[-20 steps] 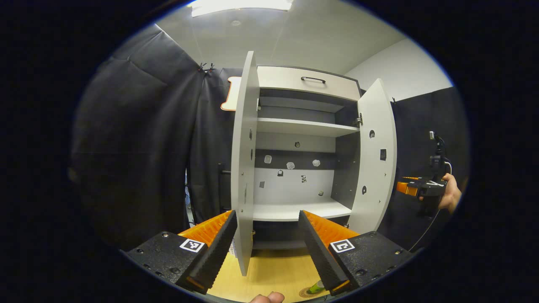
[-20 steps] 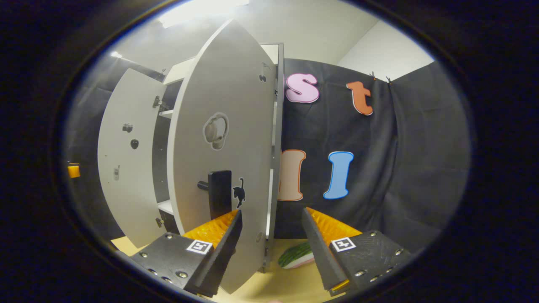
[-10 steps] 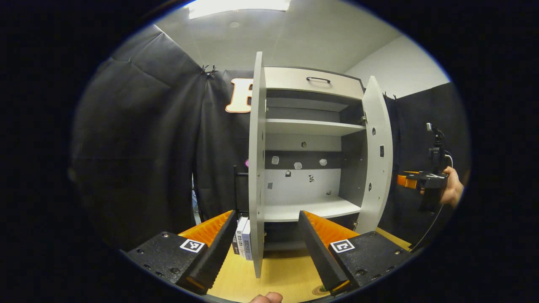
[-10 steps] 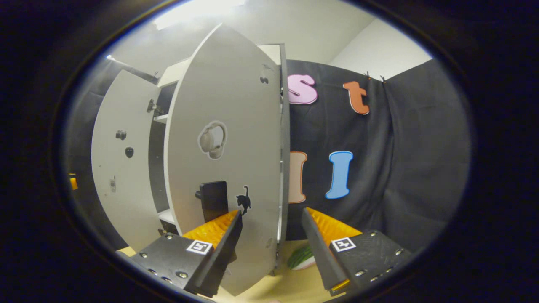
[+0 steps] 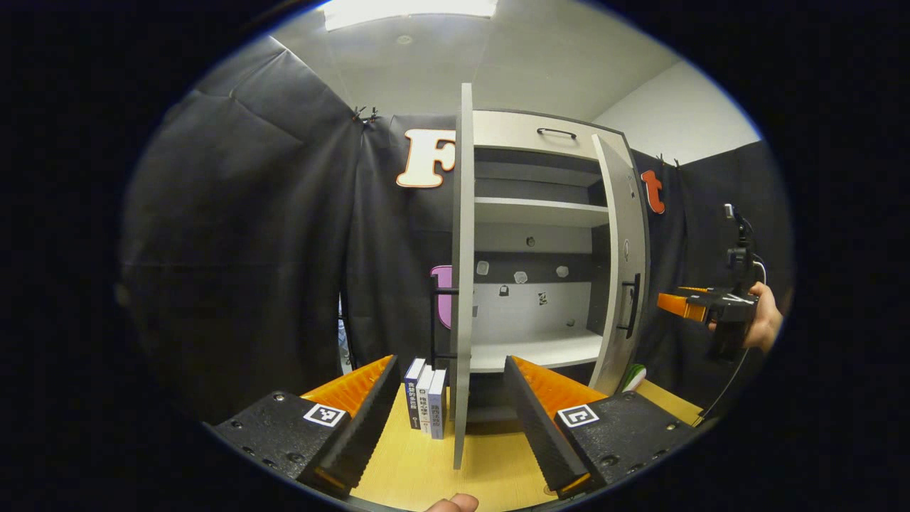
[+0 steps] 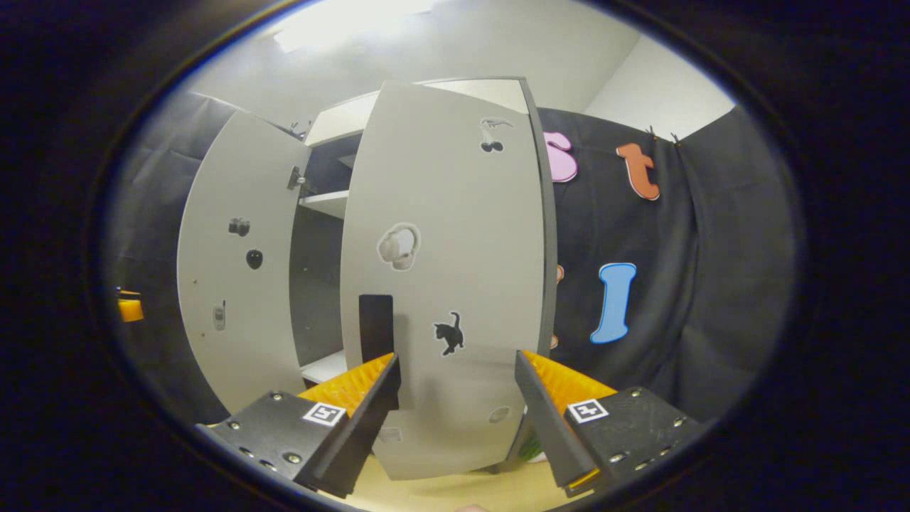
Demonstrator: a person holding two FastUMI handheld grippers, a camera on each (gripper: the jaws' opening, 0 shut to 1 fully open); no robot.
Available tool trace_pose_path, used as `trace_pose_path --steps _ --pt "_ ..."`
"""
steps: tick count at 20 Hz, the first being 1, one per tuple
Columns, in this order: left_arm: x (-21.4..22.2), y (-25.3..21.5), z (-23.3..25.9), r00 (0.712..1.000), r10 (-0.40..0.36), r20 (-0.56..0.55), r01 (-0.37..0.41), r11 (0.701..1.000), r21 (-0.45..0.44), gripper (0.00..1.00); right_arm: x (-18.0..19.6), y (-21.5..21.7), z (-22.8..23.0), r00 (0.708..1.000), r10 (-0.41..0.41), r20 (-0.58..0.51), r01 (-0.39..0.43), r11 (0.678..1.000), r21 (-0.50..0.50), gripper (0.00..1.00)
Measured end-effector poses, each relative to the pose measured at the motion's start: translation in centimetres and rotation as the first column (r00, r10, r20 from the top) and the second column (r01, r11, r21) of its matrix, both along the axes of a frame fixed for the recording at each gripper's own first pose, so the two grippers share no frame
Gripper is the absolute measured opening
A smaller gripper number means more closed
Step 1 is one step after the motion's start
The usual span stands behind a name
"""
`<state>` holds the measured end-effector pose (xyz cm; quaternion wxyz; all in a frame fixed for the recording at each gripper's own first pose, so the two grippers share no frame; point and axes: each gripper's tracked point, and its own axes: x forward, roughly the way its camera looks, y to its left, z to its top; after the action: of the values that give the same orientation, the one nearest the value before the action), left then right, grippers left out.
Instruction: Grasp the bottle in the cabinet with the left hand and place it on the coaster, then close the right door with the right hand and the left door with the left hand.
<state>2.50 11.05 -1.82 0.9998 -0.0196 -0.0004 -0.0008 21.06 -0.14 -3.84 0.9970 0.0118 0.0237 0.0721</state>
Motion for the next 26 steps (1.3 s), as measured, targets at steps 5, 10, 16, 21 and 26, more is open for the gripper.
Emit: trace_pose_path --steps 5,10,16,21,26 --pt "0.3 1.6 -0.4 0.999 0.034 -0.022 -0.034 0.999 -0.012 0.93 -0.9 0.5 -0.5 1.000 -0.013 -0.004 0.013 1.000 -0.016 0.98" --pt "2.2 5.2 -1.0 0.996 0.077 -0.043 -0.078 0.997 -0.019 0.93 -2.5 1.2 -0.9 1.000 -0.003 0.007 0.003 0.999 -0.033 0.98" --pt "5.8 9.5 -2.1 0.993 0.102 -0.068 -0.104 0.994 -0.039 0.93 -3.3 0.8 -2.0 1.000 -0.029 0.004 0.029 0.997 -0.072 0.98" --pt "10.7 11.8 -1.6 0.995 0.081 -0.061 -0.083 0.996 -0.042 0.93 -4.6 0.0 -3.1 0.995 -0.096 -0.011 0.095 0.993 -0.075 0.96" --pt "14.5 10.9 -1.0 0.998 0.011 -0.055 -0.014 0.997 -0.071 0.95 -6.6 0.2 -3.4 0.990 -0.138 -0.021 0.136 0.988 -0.066 0.98"
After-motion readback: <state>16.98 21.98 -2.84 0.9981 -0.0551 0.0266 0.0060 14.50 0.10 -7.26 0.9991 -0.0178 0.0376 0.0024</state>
